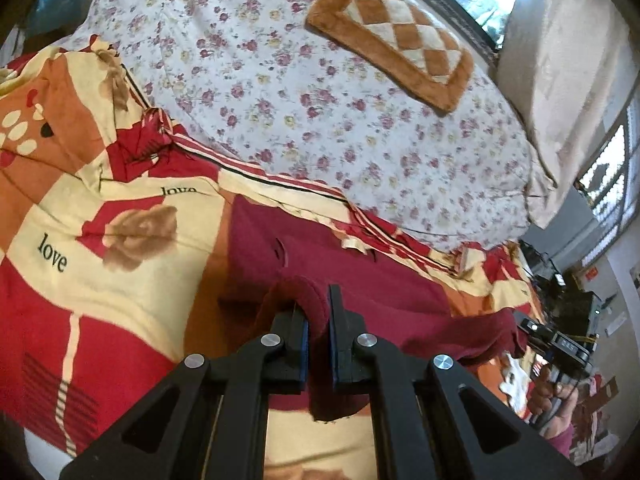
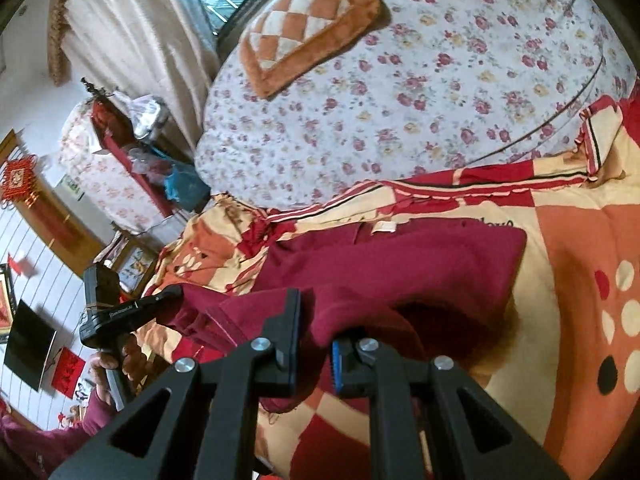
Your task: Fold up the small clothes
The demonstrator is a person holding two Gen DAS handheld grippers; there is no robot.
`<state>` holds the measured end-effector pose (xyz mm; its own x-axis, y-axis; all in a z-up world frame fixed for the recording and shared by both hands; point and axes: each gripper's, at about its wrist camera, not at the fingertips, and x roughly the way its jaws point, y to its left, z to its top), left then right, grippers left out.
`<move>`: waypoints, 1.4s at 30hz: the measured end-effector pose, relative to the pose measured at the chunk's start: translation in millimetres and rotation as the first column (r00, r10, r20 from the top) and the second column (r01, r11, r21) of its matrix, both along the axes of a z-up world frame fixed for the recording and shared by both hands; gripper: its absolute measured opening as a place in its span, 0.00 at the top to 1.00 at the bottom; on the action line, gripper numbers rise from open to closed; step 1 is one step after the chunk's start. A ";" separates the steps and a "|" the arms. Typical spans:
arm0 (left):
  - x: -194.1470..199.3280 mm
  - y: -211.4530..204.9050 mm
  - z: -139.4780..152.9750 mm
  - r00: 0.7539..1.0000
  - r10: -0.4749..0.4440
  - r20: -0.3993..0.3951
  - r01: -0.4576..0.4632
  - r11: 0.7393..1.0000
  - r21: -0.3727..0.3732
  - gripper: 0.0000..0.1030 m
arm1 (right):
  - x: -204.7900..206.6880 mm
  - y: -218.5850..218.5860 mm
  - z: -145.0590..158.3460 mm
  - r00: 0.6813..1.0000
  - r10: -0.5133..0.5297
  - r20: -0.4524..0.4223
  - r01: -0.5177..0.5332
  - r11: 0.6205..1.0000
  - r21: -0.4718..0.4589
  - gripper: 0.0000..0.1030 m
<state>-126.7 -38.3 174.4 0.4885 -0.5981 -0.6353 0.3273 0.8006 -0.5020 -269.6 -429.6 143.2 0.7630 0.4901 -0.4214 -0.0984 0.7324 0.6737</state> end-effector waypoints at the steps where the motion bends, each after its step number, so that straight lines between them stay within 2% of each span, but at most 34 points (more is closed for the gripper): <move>1: 7.3 -2.7 -3.0 1.000 0.005 -0.005 -0.005 1.000 0.006 1.00 | 3.9 -1.2 -0.9 1.000 -0.007 -0.004 0.007 1.000 -0.009 0.88; 11: 56.8 -31.2 -21.0 1.000 0.031 -0.003 -0.031 0.997 0.068 1.00 | 56.7 -20.8 -22.2 0.994 -0.081 -0.079 0.077 0.995 -0.057 0.88; 20: 98.5 -55.7 -47.3 0.999 0.029 -0.034 -0.025 0.992 0.126 1.00 | 103.5 -41.3 -60.0 0.979 -0.108 -0.175 0.099 0.993 -0.059 0.88; 30: 135.1 -66.6 -82.8 0.995 0.049 -0.089 -0.035 0.988 0.151 1.00 | 143.8 -55.4 -104.9 0.961 -0.105 -0.255 0.105 0.994 -0.012 0.88; 34: 144.5 -64.0 -91.9 0.991 0.040 -0.126 -0.027 0.995 0.098 1.00 | 150.6 -65.6 -124.0 0.950 -0.106 -0.294 0.136 0.987 0.084 0.87; 37: 149.4 -55.8 -91.4 0.986 0.025 -0.167 -0.021 1.000 0.021 1.00 | 145.1 -76.2 -126.4 0.951 -0.114 -0.287 0.169 0.970 0.173 0.74; 38: 150.0 -53.2 -89.2 0.984 0.020 -0.176 -0.022 1.000 -0.006 0.98 | 142.1 -78.7 -122.6 0.952 -0.125 -0.281 0.181 0.967 0.180 0.66; 40: 148.8 -46.2 -80.6 0.983 0.020 -0.180 -0.030 0.998 -0.053 0.89 | 135.2 -83.4 -113.1 0.954 -0.150 -0.259 0.201 0.962 0.185 0.58; 41: 147.3 -44.6 -76.0 0.985 0.023 -0.172 -0.033 0.998 -0.055 0.87 | 129.2 -85.3 -105.2 0.953 -0.178 -0.244 0.221 0.961 0.165 0.51; 42: 143.6 -41.9 -68.0 0.989 0.039 -0.142 -0.046 0.998 -0.047 0.80 | 123.6 -85.9 -97.9 0.952 -0.201 -0.230 0.237 0.962 0.138 0.49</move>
<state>16.9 -80.2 106.5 0.4218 -0.6117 -0.6692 0.2170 0.7848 -0.5806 -146.0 -515.5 45.3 0.7610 0.3962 -0.5136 0.2102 0.5985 0.7730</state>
